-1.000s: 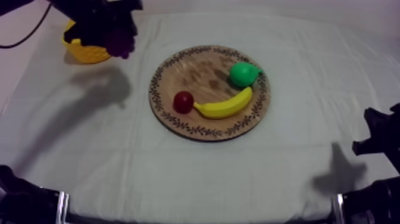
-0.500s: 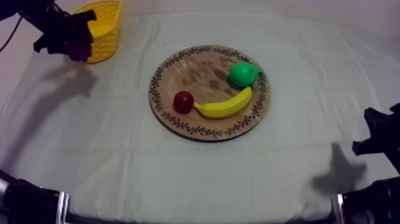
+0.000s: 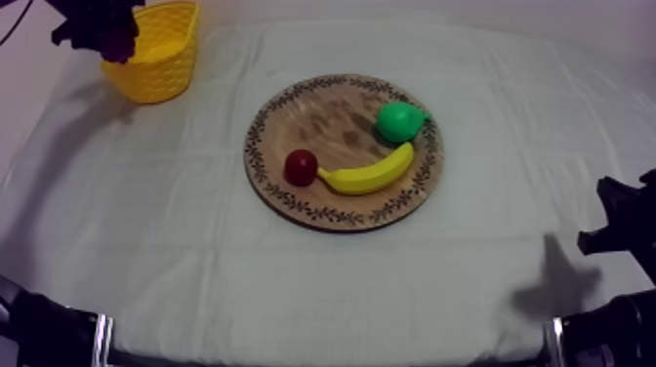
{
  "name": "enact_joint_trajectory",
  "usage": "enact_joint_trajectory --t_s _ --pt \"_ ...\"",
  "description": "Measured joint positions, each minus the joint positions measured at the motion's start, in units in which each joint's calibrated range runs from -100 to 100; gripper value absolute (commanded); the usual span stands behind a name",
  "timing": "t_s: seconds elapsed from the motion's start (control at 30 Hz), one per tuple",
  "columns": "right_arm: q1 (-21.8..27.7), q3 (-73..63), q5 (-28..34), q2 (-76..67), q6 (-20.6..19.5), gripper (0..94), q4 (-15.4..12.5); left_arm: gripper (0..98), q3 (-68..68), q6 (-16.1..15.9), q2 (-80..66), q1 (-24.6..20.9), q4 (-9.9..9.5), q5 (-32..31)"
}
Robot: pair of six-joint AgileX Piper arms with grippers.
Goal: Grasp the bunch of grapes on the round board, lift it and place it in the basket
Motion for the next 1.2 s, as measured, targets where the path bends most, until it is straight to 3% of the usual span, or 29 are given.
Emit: enact_joint_trajectory --t_s 0.2,0.53,0.6,0.83,1.0,1.2 --pt "0.0 0.0 0.0 0.0 0.0 0.3 0.0 39.3 -13.3 -2.3 7.8 -0.5 -0.27 2.3" --pt "0.0 0.0 0.0 0.0 0.0 0.3 0.0 40.9 -26.4 -2.9 19.7 -1.0 0.01 2.3" --pt "0.0 0.0 0.0 0.0 0.0 0.3 0.0 44.8 -27.0 -2.8 20.8 -0.9 0.03 2.2" --pt "0.0 0.0 0.0 0.0 0.0 0.3 0.0 74.7 -27.5 -4.0 21.7 -0.7 1.84 0.2" --pt "0.0 0.0 0.0 0.0 0.0 0.3 0.0 82.9 -27.2 -4.8 21.3 -0.7 2.43 -1.0" --pt "0.0 0.0 0.0 0.0 0.0 0.3 0.0 85.5 -24.7 -4.3 20.2 -0.9 2.43 -3.2"
